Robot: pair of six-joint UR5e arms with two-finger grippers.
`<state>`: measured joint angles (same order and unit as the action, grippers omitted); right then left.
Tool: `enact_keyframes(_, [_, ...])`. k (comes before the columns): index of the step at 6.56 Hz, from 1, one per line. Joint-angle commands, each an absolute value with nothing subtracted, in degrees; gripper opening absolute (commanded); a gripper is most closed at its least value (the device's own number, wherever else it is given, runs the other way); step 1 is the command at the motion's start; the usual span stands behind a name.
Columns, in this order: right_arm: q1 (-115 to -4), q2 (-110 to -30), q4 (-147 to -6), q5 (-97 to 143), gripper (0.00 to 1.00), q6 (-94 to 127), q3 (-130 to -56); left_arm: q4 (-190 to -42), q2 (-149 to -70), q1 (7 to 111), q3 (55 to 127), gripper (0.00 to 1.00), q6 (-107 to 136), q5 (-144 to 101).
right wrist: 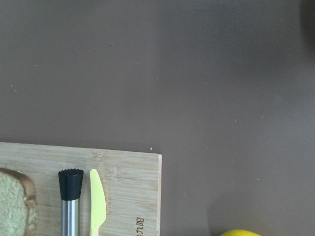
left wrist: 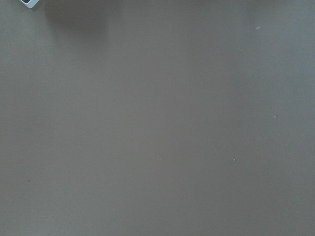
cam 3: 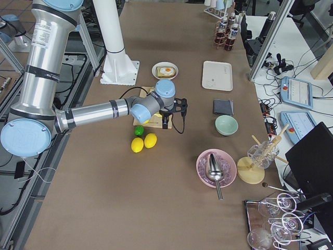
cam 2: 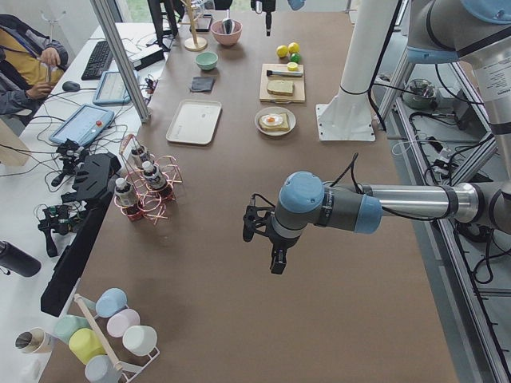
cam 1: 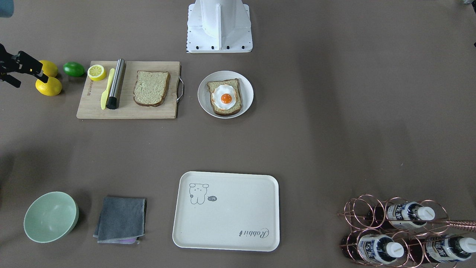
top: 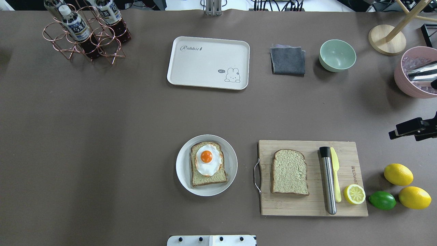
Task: Make sandwich and place on tray
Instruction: 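Move the right gripper over the bread slice on the cutting board and grasp it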
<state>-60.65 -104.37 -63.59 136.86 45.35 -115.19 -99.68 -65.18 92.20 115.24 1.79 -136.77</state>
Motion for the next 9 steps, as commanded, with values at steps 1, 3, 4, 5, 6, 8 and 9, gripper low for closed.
enact_keyframes(1, [-58.37,-104.41,-63.28,135.54,1.00,46.92,-116.10,-99.67,-65.21,92.20,115.40,0.98,1.85,-136.76])
enact_keyframes(3, [-50.40,-101.27,-63.19,130.27,0.95,58.92,-117.42,-99.67,-65.21,92.20,115.40,0.98,1.85,-136.76])
enact_keyframes(4, [-47.93,-100.64,-63.11,129.04,0.94,62.28,-118.29,-99.67,-65.30,92.20,115.31,0.98,1.85,-136.58])
enact_keyframes(5, [-43.11,-98.37,-63.19,124.15,0.92,67.88,-118.91,-99.67,-65.48,92.20,115.31,0.98,1.85,-136.58])
enact_keyframes(6, [-40.11,-96.17,-63.19,121.67,0.90,71.59,-118.92,-99.67,-65.48,92.11,115.23,0.98,1.85,-136.50])
enact_keyframes(8, [-34.30,-94.57,-63.54,115.07,0.87,74.00,-119.00,-99.58,-66.00,92.11,115.14,0.98,1.85,-136.41])
enact_keyframes(9, [-32.71,-94.48,-63.63,112.87,0.87,74.00,-119.00,-99.58,-66.09,92.11,115.14,0.98,1.85,-136.41])
